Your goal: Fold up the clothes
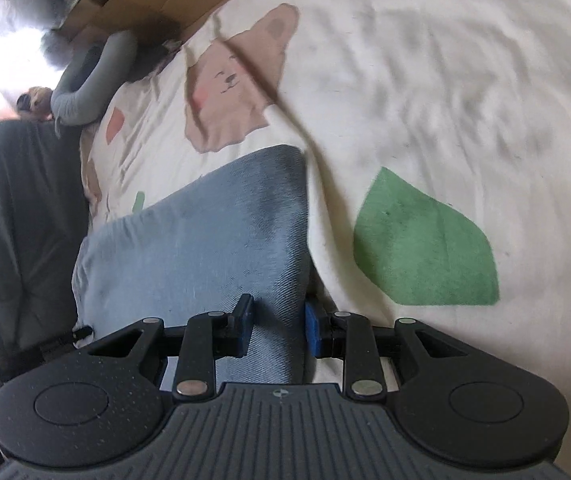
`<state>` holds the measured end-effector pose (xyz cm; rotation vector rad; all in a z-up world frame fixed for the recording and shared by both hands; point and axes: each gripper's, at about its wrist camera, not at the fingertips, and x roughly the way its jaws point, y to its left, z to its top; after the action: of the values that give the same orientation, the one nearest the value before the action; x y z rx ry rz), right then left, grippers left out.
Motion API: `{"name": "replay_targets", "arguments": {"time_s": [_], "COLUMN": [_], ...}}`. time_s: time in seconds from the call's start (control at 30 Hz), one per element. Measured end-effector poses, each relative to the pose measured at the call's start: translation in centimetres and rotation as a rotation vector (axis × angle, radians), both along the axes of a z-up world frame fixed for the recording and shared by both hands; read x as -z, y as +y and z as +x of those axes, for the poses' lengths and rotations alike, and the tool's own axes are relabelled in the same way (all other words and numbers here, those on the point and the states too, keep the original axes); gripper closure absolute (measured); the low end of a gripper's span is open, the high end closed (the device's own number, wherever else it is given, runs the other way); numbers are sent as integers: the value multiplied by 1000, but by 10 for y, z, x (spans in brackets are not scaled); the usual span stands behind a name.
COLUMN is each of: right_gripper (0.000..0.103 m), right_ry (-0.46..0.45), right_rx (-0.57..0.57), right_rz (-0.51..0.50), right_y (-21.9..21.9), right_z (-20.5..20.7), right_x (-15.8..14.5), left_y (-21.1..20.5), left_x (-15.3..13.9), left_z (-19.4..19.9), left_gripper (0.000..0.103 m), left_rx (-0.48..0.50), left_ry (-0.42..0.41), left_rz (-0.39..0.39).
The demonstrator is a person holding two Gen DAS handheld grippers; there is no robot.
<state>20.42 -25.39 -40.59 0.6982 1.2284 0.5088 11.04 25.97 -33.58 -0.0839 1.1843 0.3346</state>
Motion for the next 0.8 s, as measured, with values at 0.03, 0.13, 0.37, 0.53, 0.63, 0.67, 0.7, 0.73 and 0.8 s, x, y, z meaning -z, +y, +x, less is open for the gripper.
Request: {"name": "replay_targets", "arguments": {"time_s": [0.03,0.13,0.37,0.53,0.63,0.67,0.7,0.73,0.8], "right_gripper": [73,74,71,71,73,73,73,73,72], "right_ry": [-4,-4,39,57,62,59,55,55,61], "right_rx": [-7,-10,-8,-6,-5,-7,-8,-8,-5], "right_rz": [2,48,138,173,216,231,246,253,255], "right_y": [1,-2,-9,-10,-13,-14,-15,-15,-13], "right_z": [1,1,-3,0,0,0,0,-1,0], "right_x": [-1,-4,8,16,14,12,10,9,9], "left_y": [0,-3,-5,-11,-12,-12,-12,-12,-12], "left_x": [0,-2,-4,0,1,1,1,1,2], "left_z": [1,5,10,15,16,17,17,18,19], "left_gripper": [61,61,61,58,57,57,57,57,57], "left_rx": [2,18,19,30,29,29,29,31,31], "left_ry": [11,50,105,132,138,139,141,142,141], "left_rz": [4,26,50,79,84,85,86,86,85]}}
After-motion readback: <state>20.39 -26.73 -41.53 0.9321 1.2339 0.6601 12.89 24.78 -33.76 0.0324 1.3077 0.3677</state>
